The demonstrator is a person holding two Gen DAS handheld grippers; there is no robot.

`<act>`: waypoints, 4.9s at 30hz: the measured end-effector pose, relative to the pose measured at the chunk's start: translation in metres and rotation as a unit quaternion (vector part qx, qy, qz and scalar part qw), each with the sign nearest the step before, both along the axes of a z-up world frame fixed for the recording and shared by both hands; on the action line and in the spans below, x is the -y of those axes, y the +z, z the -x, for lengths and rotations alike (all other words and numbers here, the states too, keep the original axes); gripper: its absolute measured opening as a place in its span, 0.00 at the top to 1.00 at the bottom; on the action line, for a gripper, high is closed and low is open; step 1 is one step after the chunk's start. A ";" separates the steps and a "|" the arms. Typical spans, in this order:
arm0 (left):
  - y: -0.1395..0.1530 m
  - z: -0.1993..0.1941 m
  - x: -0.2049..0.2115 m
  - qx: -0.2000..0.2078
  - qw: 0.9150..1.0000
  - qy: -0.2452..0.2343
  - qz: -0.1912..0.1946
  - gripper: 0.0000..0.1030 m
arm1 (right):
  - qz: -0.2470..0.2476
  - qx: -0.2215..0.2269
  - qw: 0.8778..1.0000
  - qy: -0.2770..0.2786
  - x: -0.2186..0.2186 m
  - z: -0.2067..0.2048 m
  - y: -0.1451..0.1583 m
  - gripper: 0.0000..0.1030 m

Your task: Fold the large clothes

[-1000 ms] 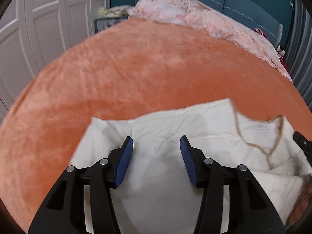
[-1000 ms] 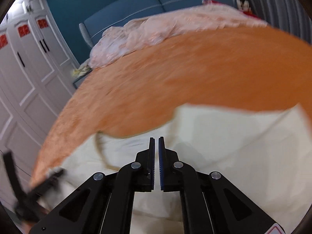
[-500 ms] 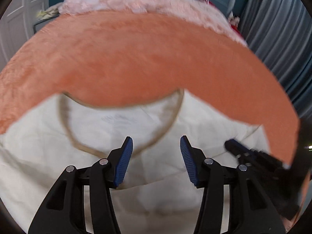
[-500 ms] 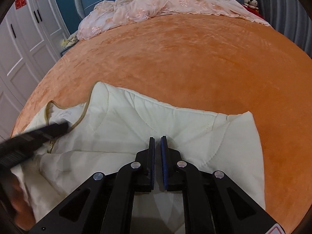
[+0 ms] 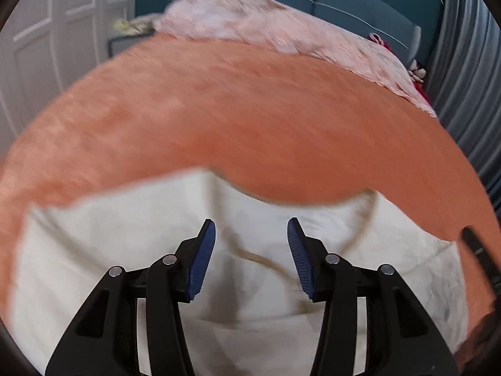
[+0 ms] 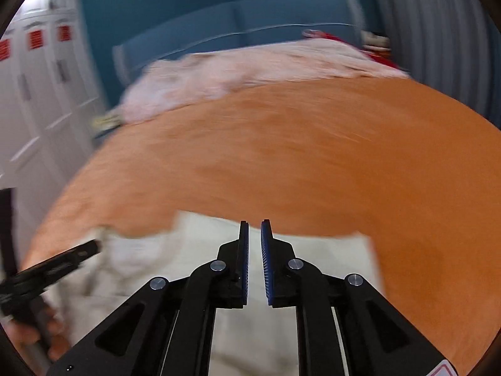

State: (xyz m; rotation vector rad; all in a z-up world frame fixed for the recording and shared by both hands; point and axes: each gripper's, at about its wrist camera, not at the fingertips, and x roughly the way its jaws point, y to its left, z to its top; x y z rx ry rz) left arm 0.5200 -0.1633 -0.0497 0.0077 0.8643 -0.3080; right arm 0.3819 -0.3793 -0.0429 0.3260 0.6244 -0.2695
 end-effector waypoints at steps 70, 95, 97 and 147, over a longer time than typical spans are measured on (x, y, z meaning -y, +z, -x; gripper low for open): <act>-0.026 0.286 -0.270 -0.135 0.987 0.088 -0.025 0.07 | -0.058 -0.073 0.994 -0.052 -0.028 0.398 -0.031 0.27; 0.076 0.429 -0.299 -0.118 0.992 -0.013 0.042 0.94 | -0.062 -0.088 0.990 0.093 -0.098 0.493 0.021 0.94; 0.079 0.462 -0.320 -0.130 0.990 -0.015 0.043 0.94 | -0.051 -0.112 0.986 0.112 -0.116 0.531 0.023 0.94; 0.039 0.299 -0.282 -0.114 0.986 0.088 0.079 0.22 | 0.020 -0.021 1.000 0.009 -0.077 0.348 0.031 0.32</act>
